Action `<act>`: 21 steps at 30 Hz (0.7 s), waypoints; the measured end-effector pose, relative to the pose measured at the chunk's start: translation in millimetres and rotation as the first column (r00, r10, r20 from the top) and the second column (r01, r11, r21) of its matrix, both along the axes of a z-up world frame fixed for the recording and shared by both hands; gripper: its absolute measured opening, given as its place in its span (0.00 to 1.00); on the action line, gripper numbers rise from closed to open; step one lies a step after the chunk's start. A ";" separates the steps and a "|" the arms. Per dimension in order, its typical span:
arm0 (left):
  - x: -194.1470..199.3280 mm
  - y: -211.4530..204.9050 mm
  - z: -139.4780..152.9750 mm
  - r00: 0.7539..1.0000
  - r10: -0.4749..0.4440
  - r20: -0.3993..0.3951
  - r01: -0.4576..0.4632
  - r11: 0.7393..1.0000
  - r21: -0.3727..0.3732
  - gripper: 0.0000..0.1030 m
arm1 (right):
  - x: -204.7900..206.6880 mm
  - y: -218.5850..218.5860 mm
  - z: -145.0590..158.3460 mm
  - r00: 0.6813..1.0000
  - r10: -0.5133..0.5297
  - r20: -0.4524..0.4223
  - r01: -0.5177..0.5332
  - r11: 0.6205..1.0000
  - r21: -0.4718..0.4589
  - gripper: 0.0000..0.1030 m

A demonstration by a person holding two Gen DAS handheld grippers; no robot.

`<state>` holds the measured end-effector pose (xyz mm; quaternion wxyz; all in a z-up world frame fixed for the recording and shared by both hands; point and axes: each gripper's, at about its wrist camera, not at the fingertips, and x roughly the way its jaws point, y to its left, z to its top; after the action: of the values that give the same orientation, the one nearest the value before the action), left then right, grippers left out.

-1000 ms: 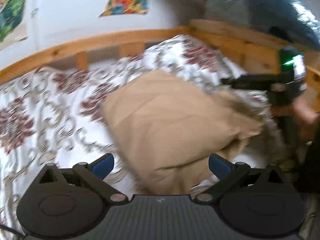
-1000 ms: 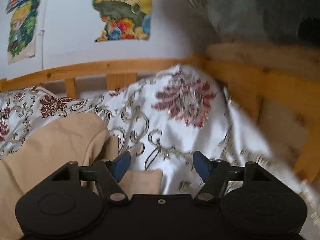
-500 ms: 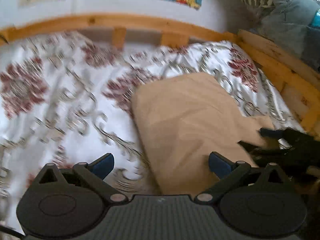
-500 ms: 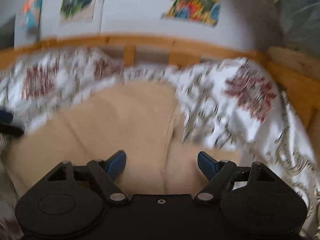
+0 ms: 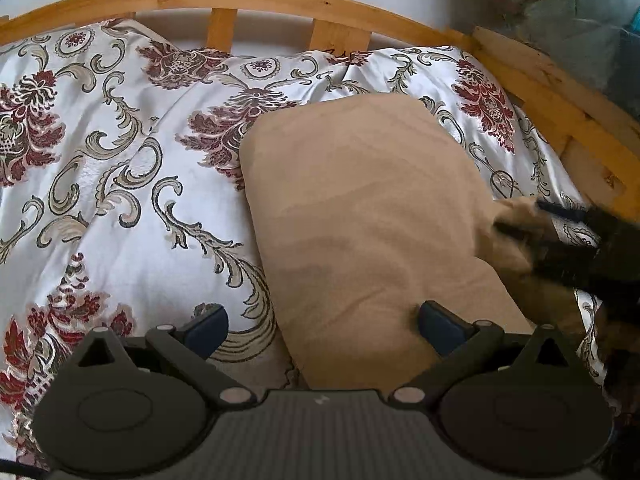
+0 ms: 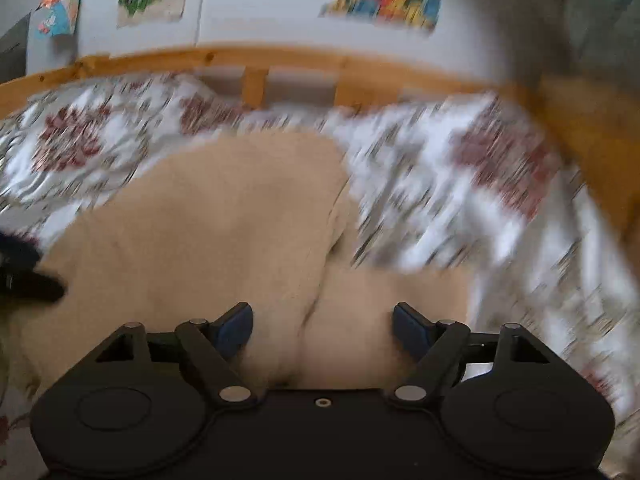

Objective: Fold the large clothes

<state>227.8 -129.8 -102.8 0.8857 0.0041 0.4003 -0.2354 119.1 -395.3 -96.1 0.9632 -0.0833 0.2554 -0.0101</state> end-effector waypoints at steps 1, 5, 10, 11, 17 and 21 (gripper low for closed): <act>0.2 0.2 -0.4 1.000 0.007 -0.007 -0.007 1.000 -0.003 1.00 | -0.6 2.0 5.7 0.999 -0.002 0.050 0.004 1.000 -0.026 0.76; -0.6 -2.3 -1.8 1.000 0.022 -0.016 -0.022 1.000 0.006 1.00 | 21.7 2.9 6.9 0.993 -0.008 0.120 0.011 1.000 -0.022 0.75; -4.1 -7.8 -3.0 1.000 0.013 0.009 -0.013 1.000 0.028 1.00 | 55.7 2.9 -25.2 0.999 -0.036 -0.039 0.034 0.998 -0.048 0.73; -4.1 -8.5 -3.5 1.000 0.015 0.007 -0.015 1.000 0.025 1.00 | 56.0 2.6 -30.6 0.998 -0.035 -0.050 0.032 0.998 -0.058 0.73; -6.2 -7.1 -5.2 0.999 0.046 0.008 -0.046 0.999 0.012 1.00 | 54.0 6.7 -27.5 0.999 -0.036 -0.033 0.032 0.993 -0.116 0.76; -18.5 -12.6 5.0 0.994 0.090 0.058 -0.093 0.994 0.058 1.00 | 27.2 1.8 -4.4 0.997 -0.076 0.031 0.079 0.992 -0.103 0.78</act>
<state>209.3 -142.4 -97.8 0.9057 0.0188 0.3825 -0.1820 146.3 -393.5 -100.6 0.9598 -0.1235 0.2444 -0.0618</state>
